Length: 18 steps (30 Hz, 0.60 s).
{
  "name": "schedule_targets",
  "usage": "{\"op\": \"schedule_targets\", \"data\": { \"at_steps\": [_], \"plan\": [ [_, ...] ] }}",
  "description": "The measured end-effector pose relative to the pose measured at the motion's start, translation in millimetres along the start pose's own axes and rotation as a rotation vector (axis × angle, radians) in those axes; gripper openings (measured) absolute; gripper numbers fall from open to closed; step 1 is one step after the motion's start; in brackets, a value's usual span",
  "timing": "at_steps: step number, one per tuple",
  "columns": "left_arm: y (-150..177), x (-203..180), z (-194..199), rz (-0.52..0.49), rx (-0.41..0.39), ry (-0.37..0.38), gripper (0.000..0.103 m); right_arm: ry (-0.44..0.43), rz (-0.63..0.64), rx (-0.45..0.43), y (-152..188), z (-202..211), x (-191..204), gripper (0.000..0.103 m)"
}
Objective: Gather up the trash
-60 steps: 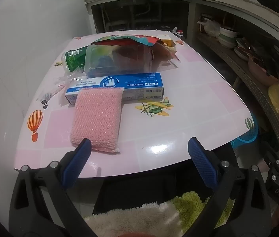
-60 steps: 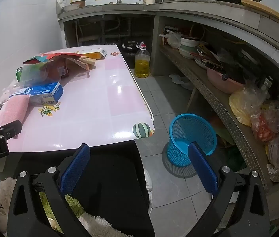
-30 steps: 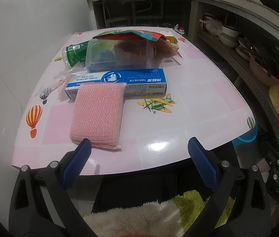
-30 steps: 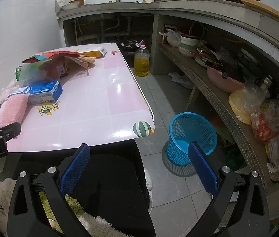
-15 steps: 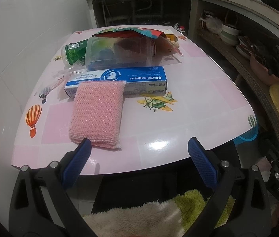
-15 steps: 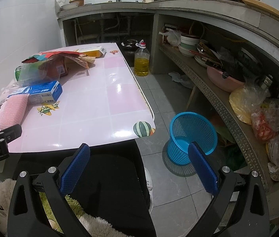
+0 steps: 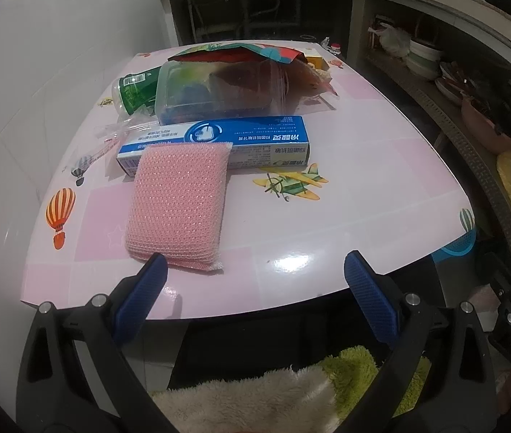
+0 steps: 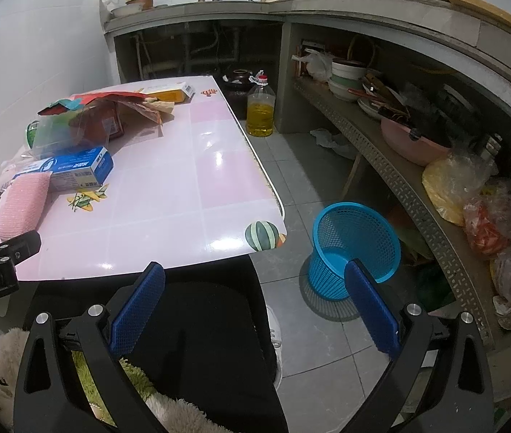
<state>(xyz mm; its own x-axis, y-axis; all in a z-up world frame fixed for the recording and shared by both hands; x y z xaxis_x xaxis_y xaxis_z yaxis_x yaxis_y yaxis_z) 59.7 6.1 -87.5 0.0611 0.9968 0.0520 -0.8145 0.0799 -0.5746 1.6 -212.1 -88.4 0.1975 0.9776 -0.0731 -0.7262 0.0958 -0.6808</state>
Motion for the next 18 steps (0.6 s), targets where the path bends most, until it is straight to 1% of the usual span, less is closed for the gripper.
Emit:
{"op": "schedule_targets", "data": {
  "at_steps": [18],
  "plan": [
    [0.9, 1.8, -6.5, 0.005, 0.017, 0.001, 0.094, -0.001, 0.004, 0.009, -0.8, -6.4, 4.2, 0.097]
  ]
}}
Point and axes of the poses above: each gripper's, at about its wrist camera, not at the fingertips, and z roughly against the way its jaws point, x to its left, y to its underside, the point moved 9 cm from there along -z, roughly the way its jaws point, and after that the axes turned 1 degree about x, right-handed, at the moved point
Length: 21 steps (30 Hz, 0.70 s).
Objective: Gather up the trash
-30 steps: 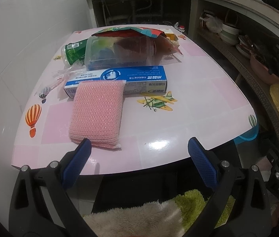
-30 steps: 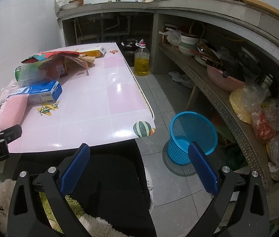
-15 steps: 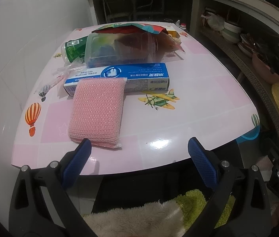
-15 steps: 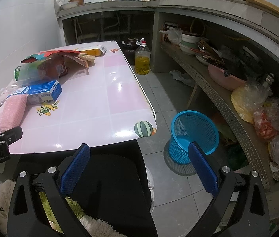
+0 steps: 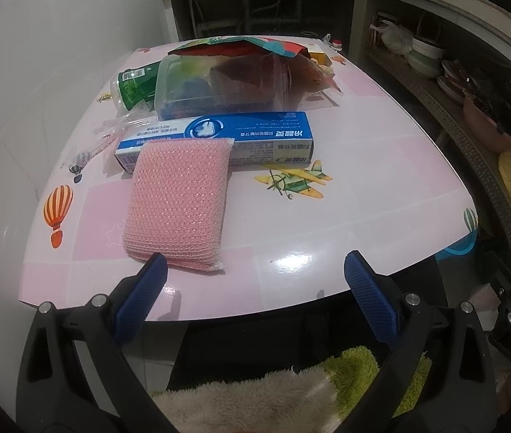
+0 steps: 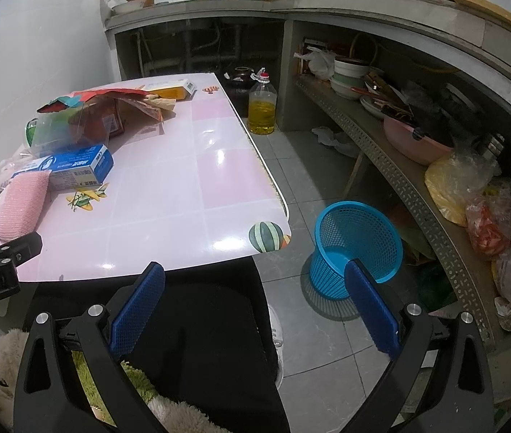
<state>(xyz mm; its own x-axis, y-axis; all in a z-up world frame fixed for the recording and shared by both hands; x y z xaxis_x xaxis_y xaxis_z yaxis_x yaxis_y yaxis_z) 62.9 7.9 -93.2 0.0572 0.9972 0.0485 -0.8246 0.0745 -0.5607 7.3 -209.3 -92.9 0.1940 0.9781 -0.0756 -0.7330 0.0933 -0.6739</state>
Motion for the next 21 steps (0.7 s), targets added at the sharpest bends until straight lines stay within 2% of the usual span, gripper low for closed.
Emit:
{"op": "schedule_targets", "data": {
  "at_steps": [9, 15, 18, 21],
  "plan": [
    [1, 11, -1, 0.027, 0.003, 0.017, 0.094, -0.002, 0.010, 0.002, -4, -4, 6, 0.097],
    [2, 18, 5, 0.014, -0.009, 0.056, 0.094, -0.014, 0.020, -0.007, -14, -11, 16, 0.097],
    [3, 19, 12, -0.008, -0.037, 0.106, 0.094, -0.033, 0.033, -0.021, -24, -16, 29, 0.097],
    [3, 16, 19, -0.032, -0.074, 0.190, 0.094, -0.056, 0.047, -0.033, -33, -20, 43, 0.097]
  ]
}}
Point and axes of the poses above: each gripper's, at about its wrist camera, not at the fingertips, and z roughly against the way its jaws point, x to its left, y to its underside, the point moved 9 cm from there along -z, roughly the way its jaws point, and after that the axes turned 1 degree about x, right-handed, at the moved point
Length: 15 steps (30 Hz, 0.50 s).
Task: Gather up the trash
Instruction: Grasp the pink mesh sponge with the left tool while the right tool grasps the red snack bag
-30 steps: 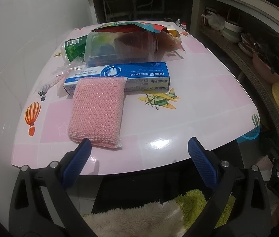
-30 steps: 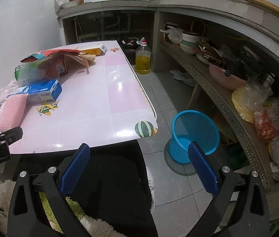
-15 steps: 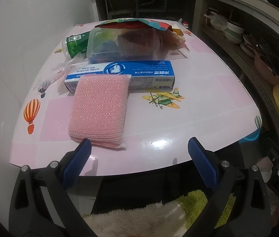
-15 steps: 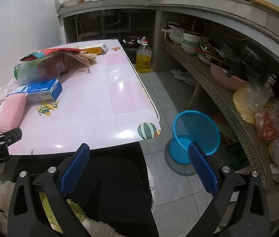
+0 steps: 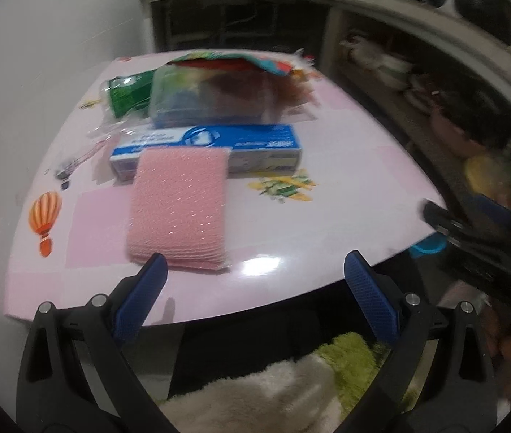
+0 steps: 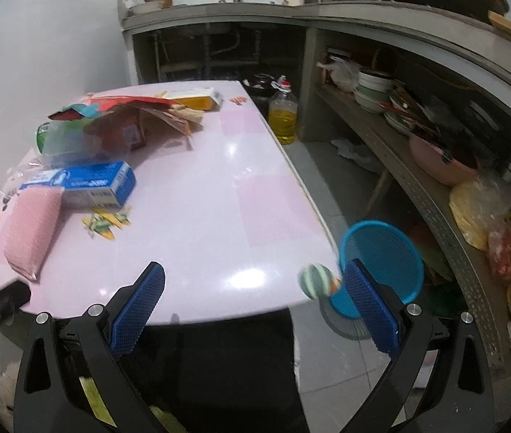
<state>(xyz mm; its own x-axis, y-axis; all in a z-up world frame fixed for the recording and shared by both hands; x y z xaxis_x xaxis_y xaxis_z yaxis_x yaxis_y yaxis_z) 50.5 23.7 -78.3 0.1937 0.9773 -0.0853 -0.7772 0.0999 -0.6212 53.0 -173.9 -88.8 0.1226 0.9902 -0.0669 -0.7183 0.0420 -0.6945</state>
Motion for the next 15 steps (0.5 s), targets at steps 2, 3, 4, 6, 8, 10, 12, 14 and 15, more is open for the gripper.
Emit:
{"op": "schedule_targets", "data": {
  "at_steps": [2, 3, 4, 6, 8, 10, 12, 14, 15],
  "plan": [
    [-1, -2, 1, -0.004, -0.011, 0.062, 0.094, -0.016, 0.006, -0.005, -6, -4, 8, 0.097],
    [0, -2, 1, 0.006, -0.009, 0.097, 0.094, -0.022, 0.010, -0.008, -9, -6, 12, 0.097],
    [1, -2, -1, 0.026, -0.002, 0.142, 0.094, -0.026, 0.011, -0.010, -11, -7, 14, 0.097],
    [3, 0, -4, 0.061, 0.018, 0.189, 0.094, -0.035, 0.014, -0.016, -18, -11, 21, 0.097],
    [3, 2, -7, 0.077, 0.032, 0.213, 0.094, -0.041, 0.014, -0.019, -23, -14, 24, 0.097],
    [1, 2, -7, 0.079, 0.047, 0.245, 0.094, -0.046, 0.011, -0.018, -27, -16, 26, 0.097],
    [-5, 6, -5, 0.087, 0.039, 0.237, 0.094, -0.055, 0.006, -0.016, -34, -21, 29, 0.097],
    [-14, 14, -3, 0.083, 0.014, 0.188, 0.094, -0.061, 0.009, -0.017, -40, -23, 33, 0.097],
    [-19, 19, -2, 0.077, 0.004, 0.160, 0.094, -0.064, 0.010, -0.019, -43, -24, 34, 0.097]
  ]
}}
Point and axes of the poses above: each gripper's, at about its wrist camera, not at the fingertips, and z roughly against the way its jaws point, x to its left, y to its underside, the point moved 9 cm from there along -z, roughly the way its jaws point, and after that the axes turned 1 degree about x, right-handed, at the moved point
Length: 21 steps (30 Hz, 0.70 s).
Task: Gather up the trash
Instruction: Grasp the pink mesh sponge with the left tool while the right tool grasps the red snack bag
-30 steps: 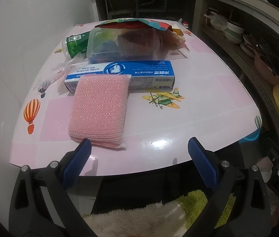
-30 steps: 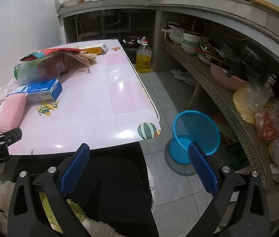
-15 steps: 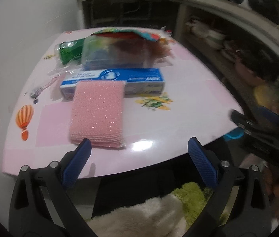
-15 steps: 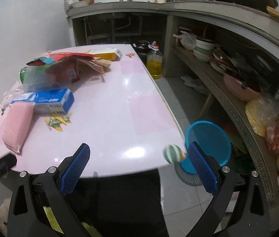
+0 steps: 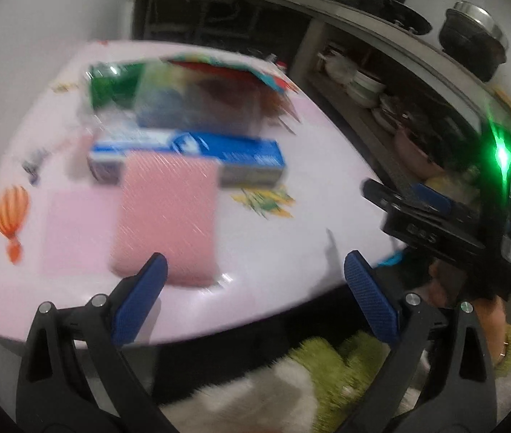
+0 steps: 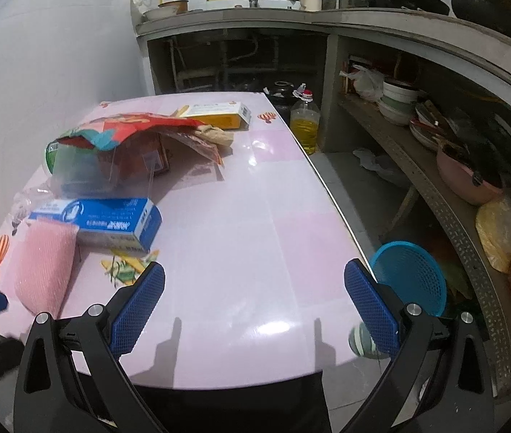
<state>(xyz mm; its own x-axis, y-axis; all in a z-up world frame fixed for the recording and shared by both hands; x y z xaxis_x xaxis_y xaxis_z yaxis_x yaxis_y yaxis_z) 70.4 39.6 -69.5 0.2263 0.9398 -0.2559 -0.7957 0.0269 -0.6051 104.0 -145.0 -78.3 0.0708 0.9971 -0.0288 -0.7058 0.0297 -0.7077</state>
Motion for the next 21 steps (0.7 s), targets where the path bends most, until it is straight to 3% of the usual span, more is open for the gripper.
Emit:
{"op": "schedule_targets", "data": {
  "at_steps": [3, 6, 11, 14, 16, 21],
  "plan": [
    [-24, 21, 2, -0.012, -0.055, -0.106, 0.094, -0.010, 0.002, -0.009, -10, -1, 2, 0.097],
    [-37, 42, -3, 0.003, -0.048, -0.165, 0.094, -0.017, 0.001, -0.013, -19, -3, 1, 0.097],
    [-41, 61, -35, 0.000, 0.070, -0.177, 0.094, -0.023, -0.005, -0.012, -31, -6, -1, 0.097],
    [-41, 62, -50, 0.001, 0.113, -0.166, 0.094, -0.073, -0.027, -0.008, -43, -9, -3, 0.097],
    [-39, 63, -57, -0.003, 0.129, -0.166, 0.094, -0.158, -0.063, 0.008, -52, -13, -1, 0.097],
    [-35, 66, -68, -0.019, 0.153, -0.188, 0.093, -0.640, -0.321, 0.166, -76, -35, 21, 0.097]
  ]
}}
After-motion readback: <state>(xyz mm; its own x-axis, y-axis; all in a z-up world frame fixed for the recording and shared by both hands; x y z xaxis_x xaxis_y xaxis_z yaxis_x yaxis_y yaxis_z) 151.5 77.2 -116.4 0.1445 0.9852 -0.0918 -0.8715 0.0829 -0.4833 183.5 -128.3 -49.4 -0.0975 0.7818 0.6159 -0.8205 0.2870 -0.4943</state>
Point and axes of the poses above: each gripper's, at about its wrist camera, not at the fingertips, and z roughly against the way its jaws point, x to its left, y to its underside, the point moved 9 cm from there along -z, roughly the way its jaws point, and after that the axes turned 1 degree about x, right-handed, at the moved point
